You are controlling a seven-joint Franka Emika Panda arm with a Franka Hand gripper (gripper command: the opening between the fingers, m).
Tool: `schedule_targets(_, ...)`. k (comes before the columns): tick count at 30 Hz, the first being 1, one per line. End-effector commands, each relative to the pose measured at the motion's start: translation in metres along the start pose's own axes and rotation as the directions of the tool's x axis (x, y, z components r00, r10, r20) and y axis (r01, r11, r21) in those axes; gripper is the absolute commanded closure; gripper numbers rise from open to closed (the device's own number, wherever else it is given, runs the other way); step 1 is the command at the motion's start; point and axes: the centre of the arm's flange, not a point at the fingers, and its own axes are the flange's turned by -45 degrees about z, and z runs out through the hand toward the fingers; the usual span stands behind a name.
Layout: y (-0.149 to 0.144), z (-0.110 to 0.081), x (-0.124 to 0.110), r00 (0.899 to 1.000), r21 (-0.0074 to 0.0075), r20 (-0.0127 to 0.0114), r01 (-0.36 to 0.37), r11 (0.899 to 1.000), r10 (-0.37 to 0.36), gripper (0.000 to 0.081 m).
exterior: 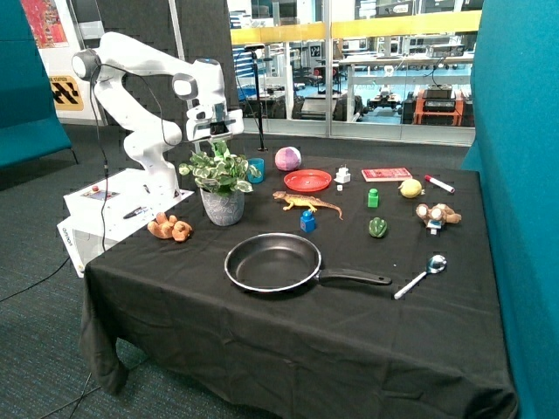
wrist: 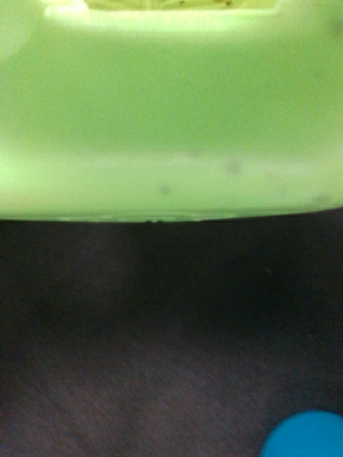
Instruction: Water the pot plant and put the can on the plate
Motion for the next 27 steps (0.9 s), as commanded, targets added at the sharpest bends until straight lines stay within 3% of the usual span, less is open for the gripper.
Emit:
schedule_targets(1, -0.022, -0.010, -0.017, 0.999, 0.0000, 0.0058, 0.051, 0.999, -0.051, 0.0808)
schedule_targets(21, -0.028, -0.026, -0.017, 0.995, 0.0003, 0.0058, 0.101, 0.995, -0.101, 0.0808)
schedule_targets(25, -0.041, -0.035, -0.013, 0.983, 0.0008, 0.0058, 0.184, 0.983, -0.184, 0.0808)
schedule_targets(27, -0.044, -0.036, -0.012, 0.982, 0.0008, 0.0058, 0.191, 0.982, -0.191, 0.0808)
